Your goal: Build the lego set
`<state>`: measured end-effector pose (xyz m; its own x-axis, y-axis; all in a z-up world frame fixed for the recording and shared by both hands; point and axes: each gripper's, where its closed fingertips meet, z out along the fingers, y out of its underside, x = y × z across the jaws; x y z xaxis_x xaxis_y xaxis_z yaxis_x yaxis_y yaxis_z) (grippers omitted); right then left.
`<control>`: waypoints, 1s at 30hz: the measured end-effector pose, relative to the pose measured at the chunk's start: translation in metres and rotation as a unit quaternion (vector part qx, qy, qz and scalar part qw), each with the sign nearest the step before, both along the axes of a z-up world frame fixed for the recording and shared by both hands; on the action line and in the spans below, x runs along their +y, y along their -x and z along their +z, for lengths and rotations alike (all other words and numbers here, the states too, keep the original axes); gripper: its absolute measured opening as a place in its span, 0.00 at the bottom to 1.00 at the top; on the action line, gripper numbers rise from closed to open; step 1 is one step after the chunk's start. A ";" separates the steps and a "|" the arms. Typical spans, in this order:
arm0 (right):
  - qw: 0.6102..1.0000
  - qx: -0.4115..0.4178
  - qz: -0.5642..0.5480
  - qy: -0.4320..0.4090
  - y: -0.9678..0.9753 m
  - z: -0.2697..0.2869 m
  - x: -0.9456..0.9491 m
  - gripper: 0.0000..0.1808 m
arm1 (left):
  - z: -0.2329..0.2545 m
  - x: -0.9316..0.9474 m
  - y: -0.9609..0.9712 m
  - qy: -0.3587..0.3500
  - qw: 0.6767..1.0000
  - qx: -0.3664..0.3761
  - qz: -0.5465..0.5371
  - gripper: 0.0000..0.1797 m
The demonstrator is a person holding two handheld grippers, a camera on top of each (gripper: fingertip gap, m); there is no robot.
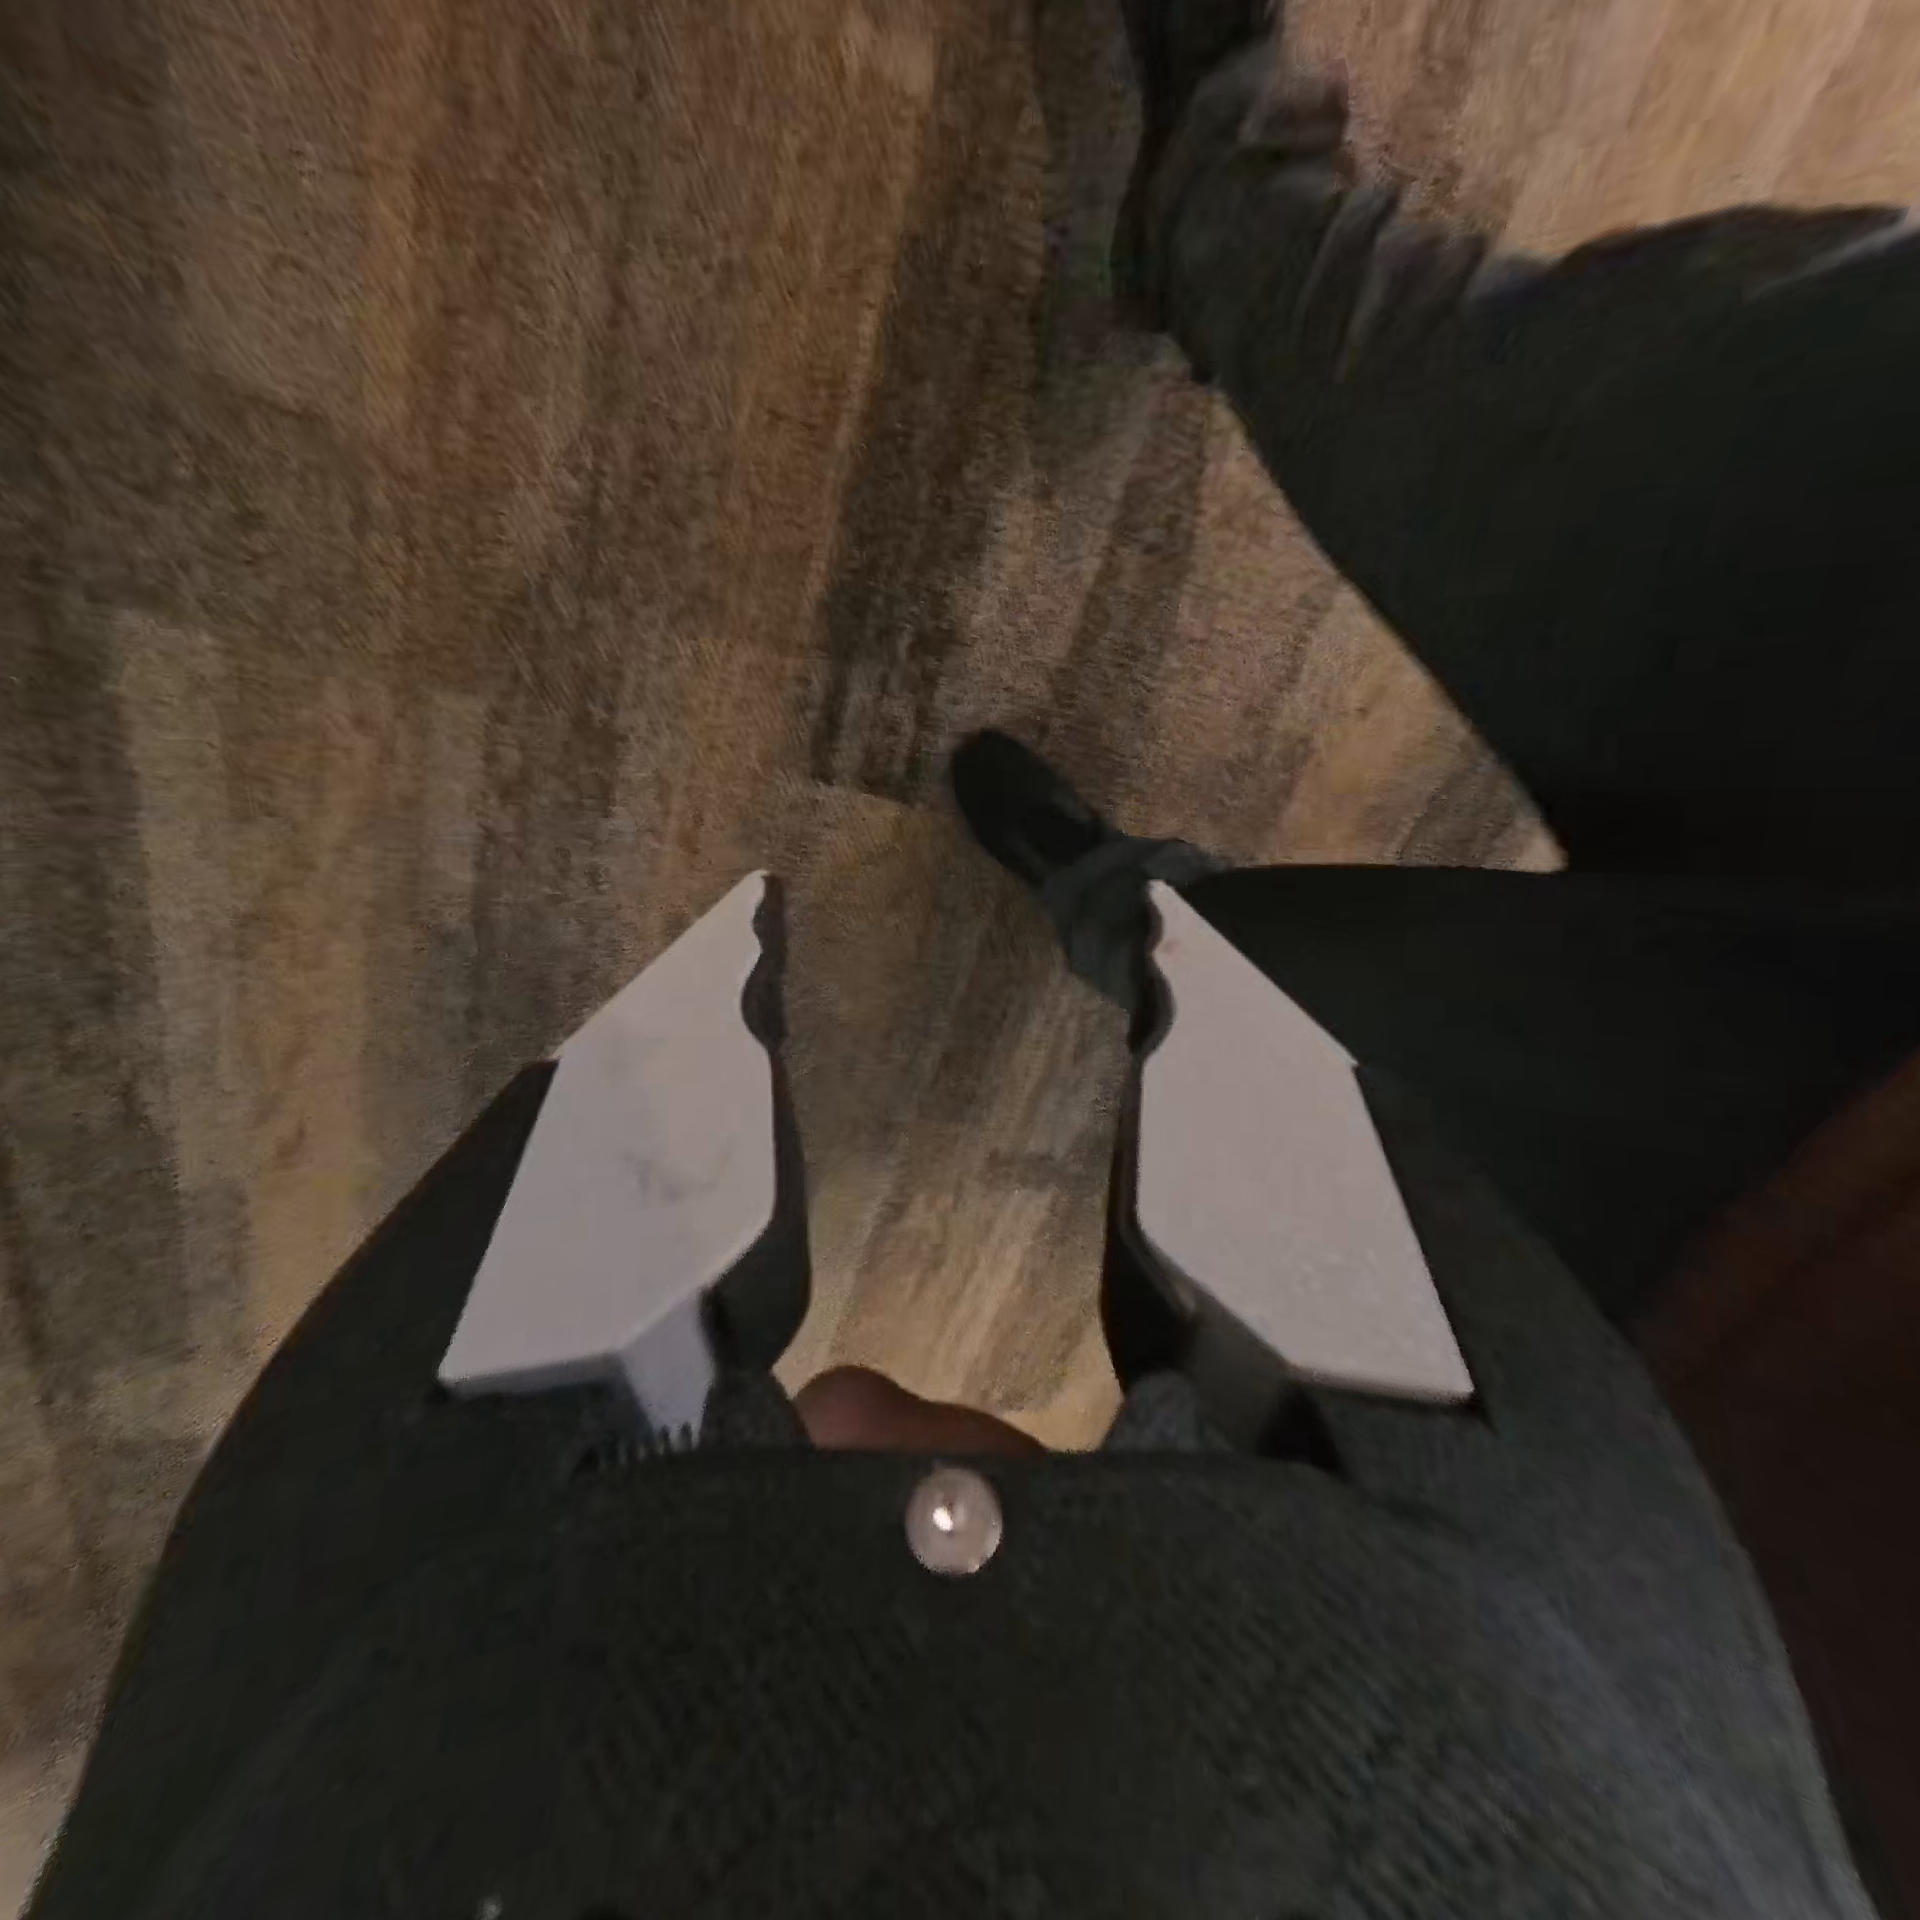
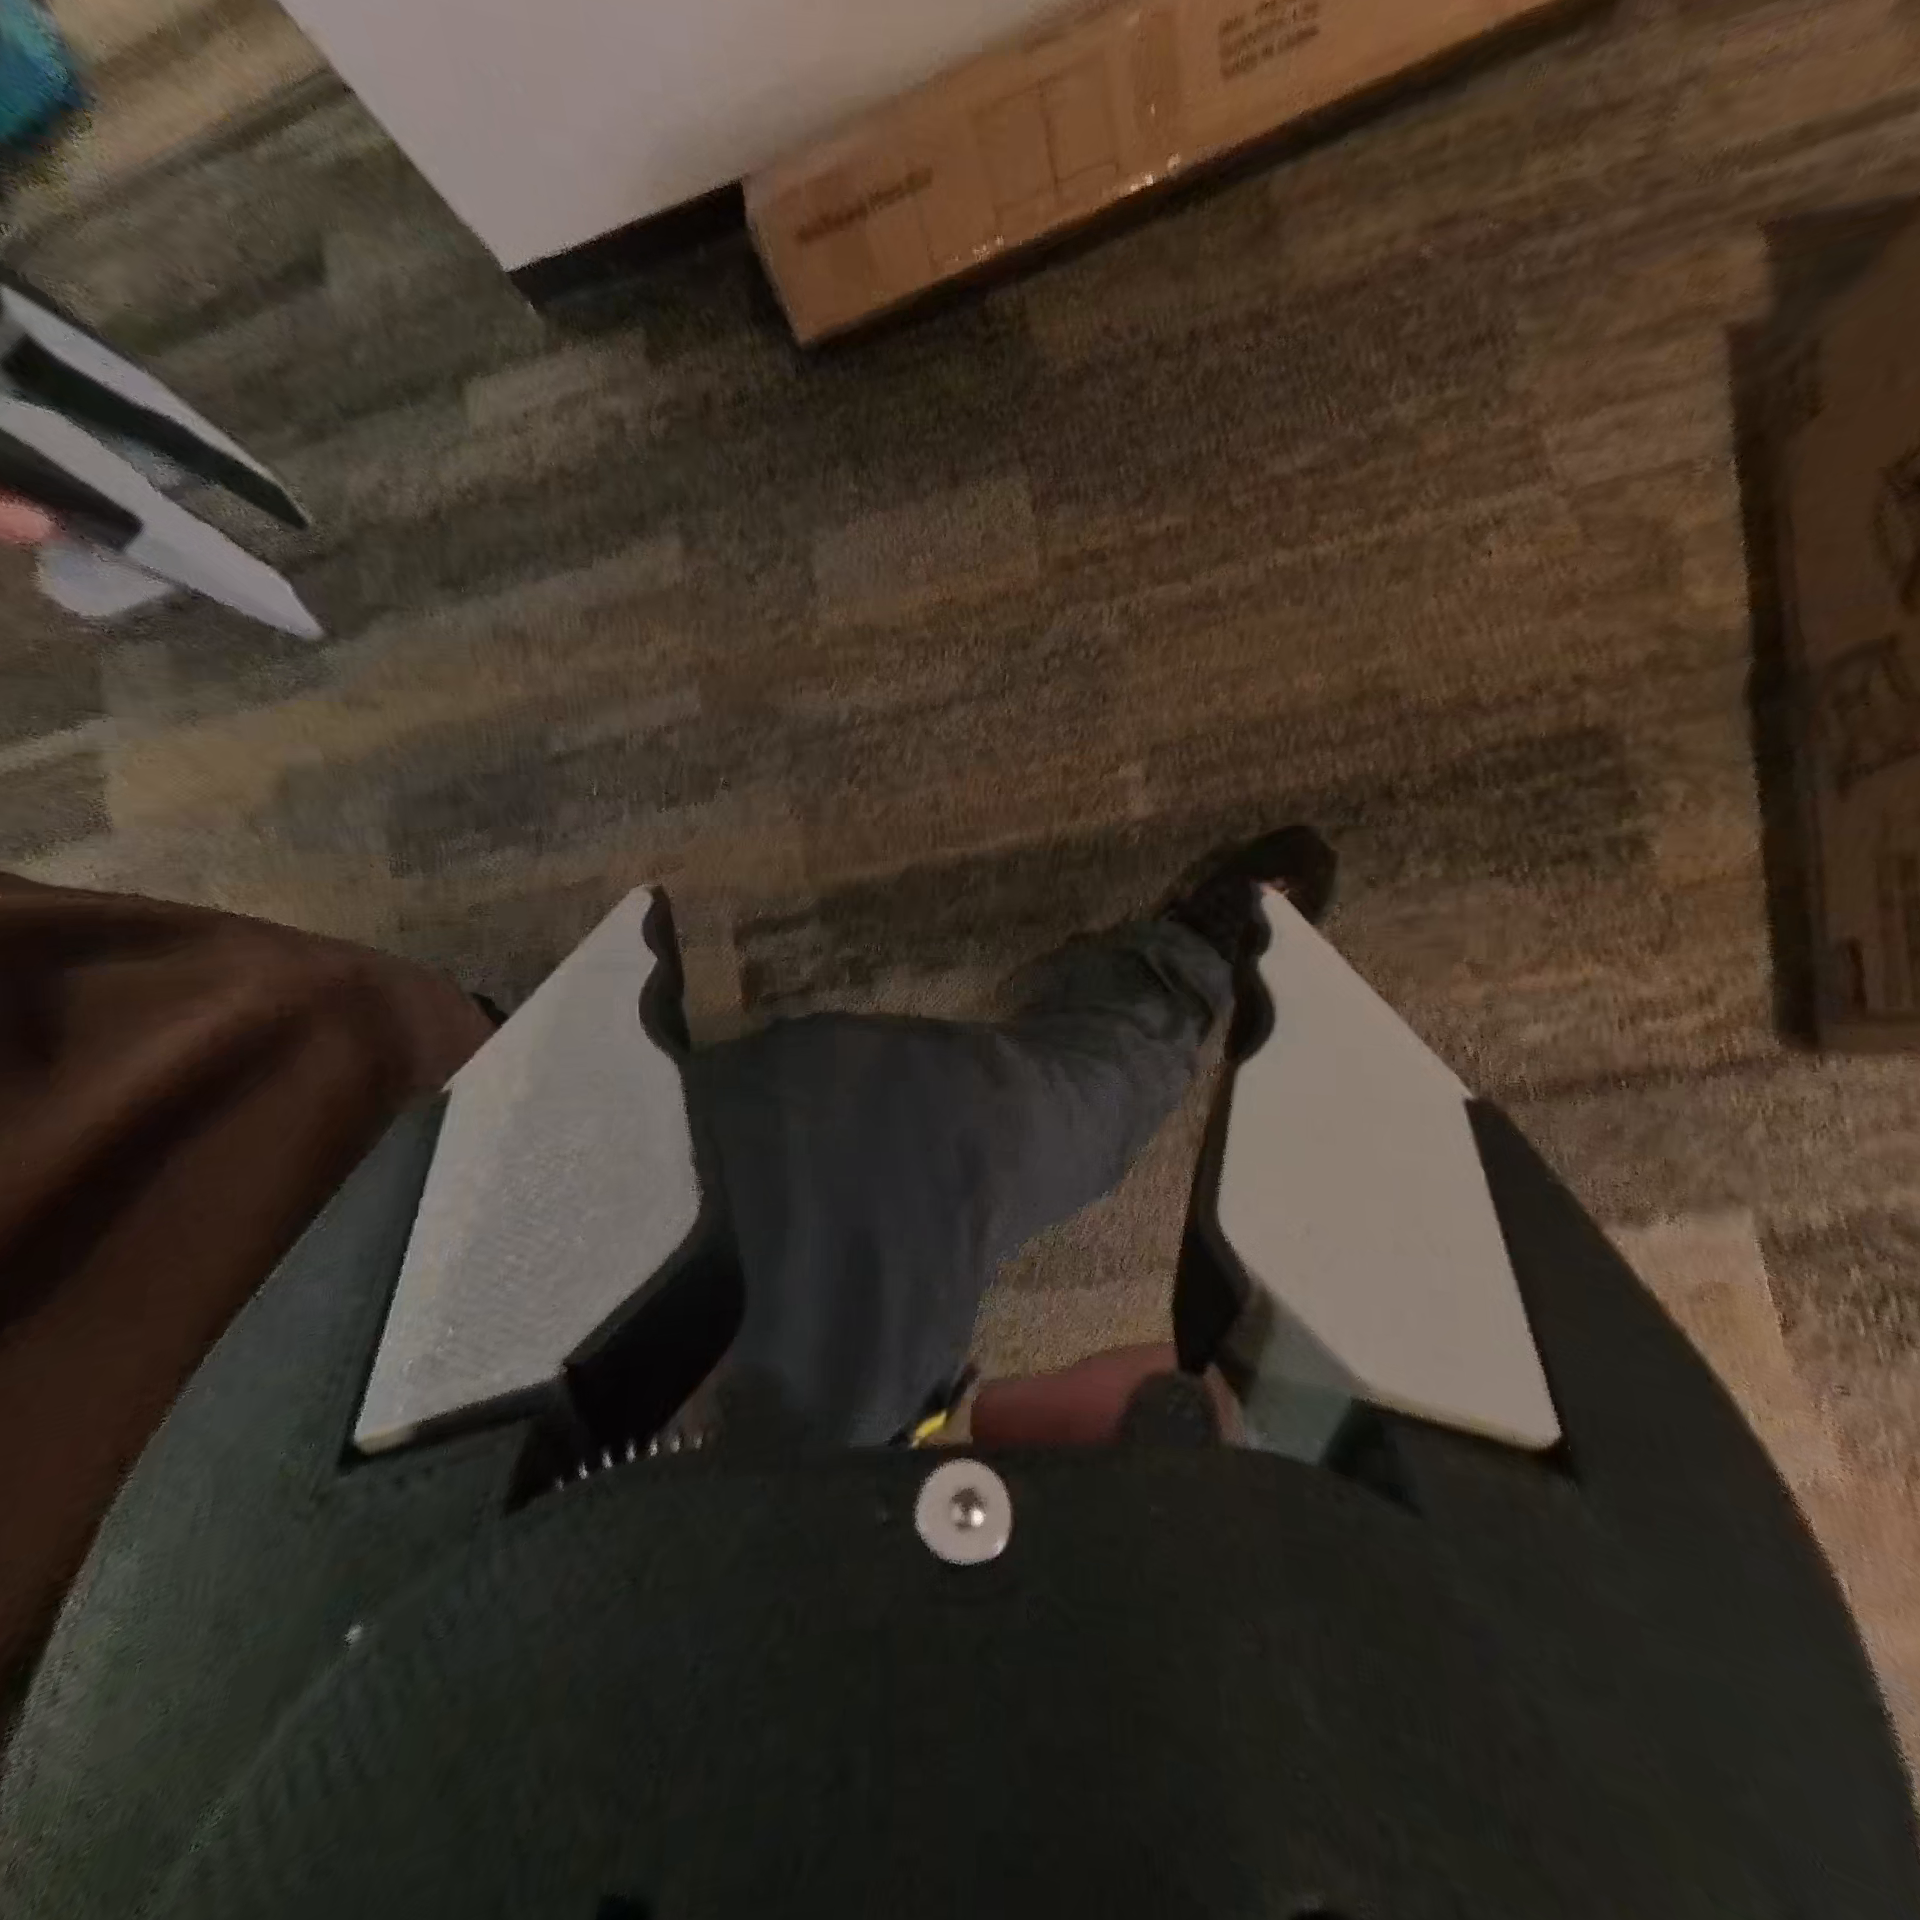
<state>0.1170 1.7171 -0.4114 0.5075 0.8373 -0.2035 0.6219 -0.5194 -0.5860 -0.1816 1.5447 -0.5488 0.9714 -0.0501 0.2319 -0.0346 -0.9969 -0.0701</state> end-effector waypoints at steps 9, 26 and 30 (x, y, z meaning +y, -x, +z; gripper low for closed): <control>0.991 0.070 0.091 0.069 0.095 -0.015 0.250 0.51 | 0.022 0.089 0.085 0.146 0.979 0.064 0.127 0.32; 0.989 -0.015 -0.011 0.149 0.258 -0.063 0.632 0.51 | -0.024 0.526 0.270 0.037 0.987 0.003 0.158 0.36; 0.985 -0.019 -0.007 0.172 0.316 -0.087 0.712 0.57 | -0.019 0.631 0.316 0.030 0.995 0.014 0.099 0.36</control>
<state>-0.1995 2.4296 -0.4989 0.5310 0.7150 -0.4548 0.6310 -0.6918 -0.3509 -0.4971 2.1758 -0.5682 0.9669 0.1553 0.2023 0.1609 -0.9869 -0.0111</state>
